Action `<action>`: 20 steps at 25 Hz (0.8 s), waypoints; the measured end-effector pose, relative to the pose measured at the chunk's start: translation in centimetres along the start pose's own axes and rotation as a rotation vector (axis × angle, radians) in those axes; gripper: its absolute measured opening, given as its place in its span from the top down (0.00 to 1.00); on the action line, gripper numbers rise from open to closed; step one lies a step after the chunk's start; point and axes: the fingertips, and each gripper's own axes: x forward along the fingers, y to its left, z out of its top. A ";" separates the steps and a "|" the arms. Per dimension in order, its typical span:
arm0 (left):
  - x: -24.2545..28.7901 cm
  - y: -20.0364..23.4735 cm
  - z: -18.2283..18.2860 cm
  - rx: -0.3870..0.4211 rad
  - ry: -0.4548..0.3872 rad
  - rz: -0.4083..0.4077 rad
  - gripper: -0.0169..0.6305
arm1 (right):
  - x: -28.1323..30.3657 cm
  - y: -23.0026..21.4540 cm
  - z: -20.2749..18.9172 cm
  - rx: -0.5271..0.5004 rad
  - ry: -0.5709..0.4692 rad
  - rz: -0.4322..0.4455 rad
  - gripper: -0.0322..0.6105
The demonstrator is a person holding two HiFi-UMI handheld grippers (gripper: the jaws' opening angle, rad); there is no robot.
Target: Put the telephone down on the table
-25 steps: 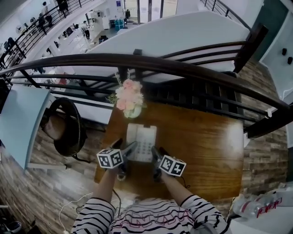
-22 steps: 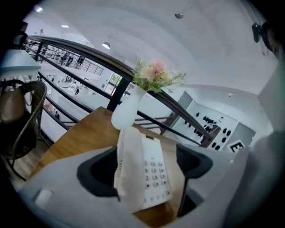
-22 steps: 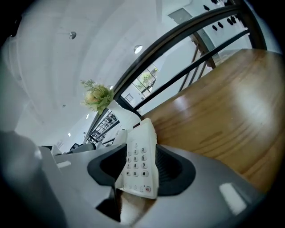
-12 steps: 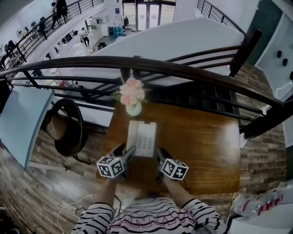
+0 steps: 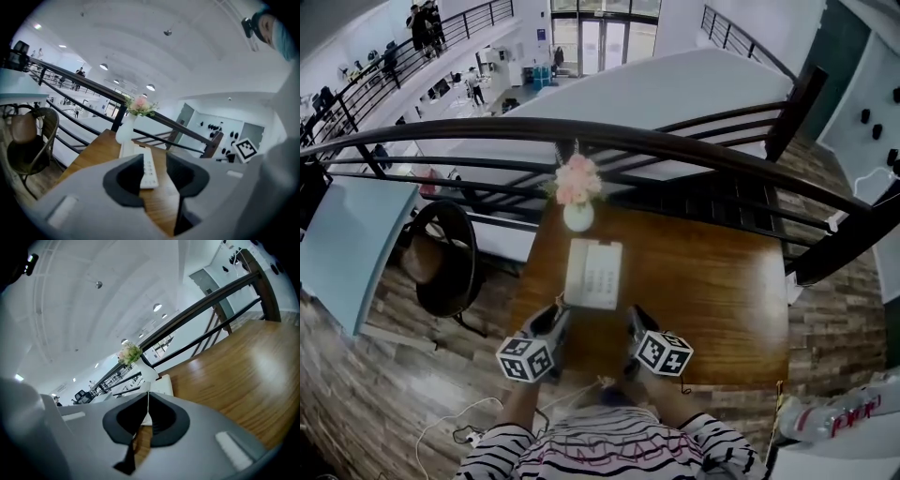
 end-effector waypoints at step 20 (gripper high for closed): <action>-16.1 -3.1 -3.1 0.065 -0.081 0.052 0.97 | -11.9 7.1 -6.5 -0.078 -0.063 0.040 0.95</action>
